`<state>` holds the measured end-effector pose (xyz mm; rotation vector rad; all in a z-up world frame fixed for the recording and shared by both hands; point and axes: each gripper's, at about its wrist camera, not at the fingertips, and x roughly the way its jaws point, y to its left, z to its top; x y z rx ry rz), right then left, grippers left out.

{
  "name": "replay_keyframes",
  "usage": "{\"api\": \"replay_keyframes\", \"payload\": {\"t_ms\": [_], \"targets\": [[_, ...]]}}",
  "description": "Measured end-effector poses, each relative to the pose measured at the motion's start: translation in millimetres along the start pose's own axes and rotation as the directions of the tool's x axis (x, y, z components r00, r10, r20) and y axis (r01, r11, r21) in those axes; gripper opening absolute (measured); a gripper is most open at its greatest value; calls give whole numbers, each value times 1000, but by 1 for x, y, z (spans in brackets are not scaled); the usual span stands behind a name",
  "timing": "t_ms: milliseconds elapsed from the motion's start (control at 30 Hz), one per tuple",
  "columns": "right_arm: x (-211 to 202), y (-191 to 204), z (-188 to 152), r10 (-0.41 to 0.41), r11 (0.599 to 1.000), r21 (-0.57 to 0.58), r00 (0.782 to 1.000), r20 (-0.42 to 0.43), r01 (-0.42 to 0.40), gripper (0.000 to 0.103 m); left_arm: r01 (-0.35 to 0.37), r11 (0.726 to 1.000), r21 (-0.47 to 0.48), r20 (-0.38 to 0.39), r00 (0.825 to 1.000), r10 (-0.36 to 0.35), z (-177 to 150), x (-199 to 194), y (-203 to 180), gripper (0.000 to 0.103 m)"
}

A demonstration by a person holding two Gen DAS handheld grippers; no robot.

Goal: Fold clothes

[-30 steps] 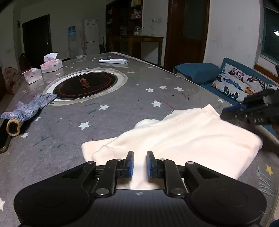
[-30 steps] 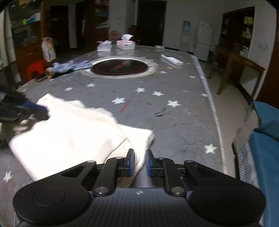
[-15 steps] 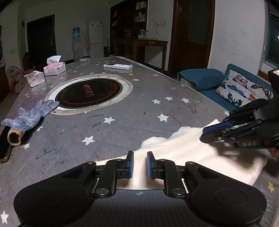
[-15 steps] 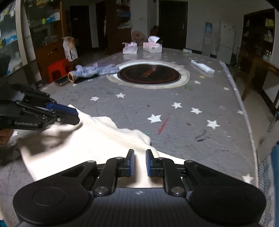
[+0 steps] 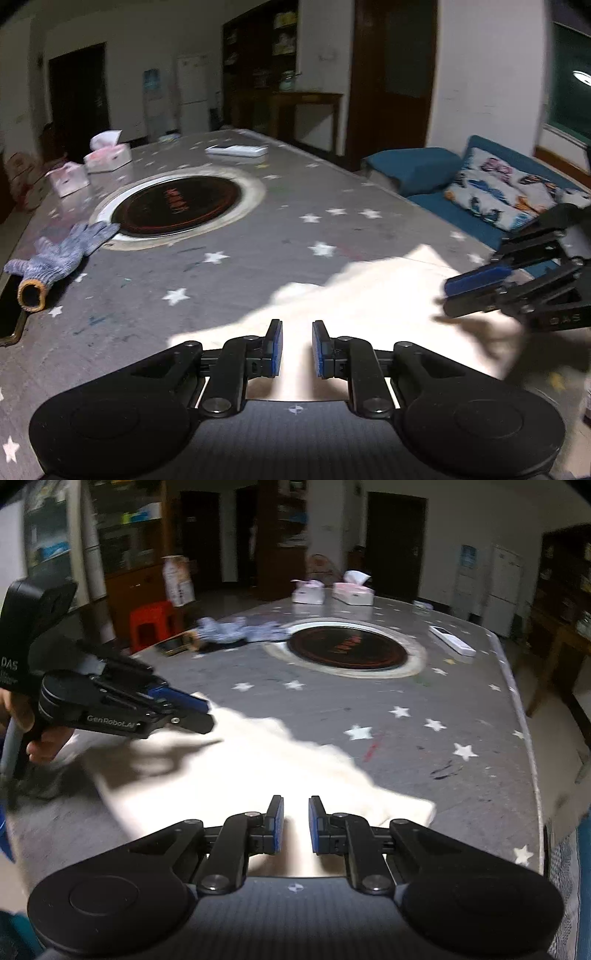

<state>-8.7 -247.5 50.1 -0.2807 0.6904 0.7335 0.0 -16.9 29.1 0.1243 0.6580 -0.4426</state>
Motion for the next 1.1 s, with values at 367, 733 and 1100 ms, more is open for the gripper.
{"api": "replay_keyframes", "payload": {"t_ms": [367, 733, 1100], "targets": [[-26, 19, -37, 14, 999, 30, 999, 29, -15, 13, -8, 1000, -12, -6, 1000, 8, -33, -27, -12, 21], [-34, 7, -57, -4, 998, 68, 1000, -27, 5, 13, 15, 995, -103, -10, 1000, -16, -48, -36, -6, 21], [-51, 1, -40, 20, 997, 80, 1000, 14, -21, 13, 5, 996, -93, 30, 1000, -2, -32, -50, -5, 27]]}}
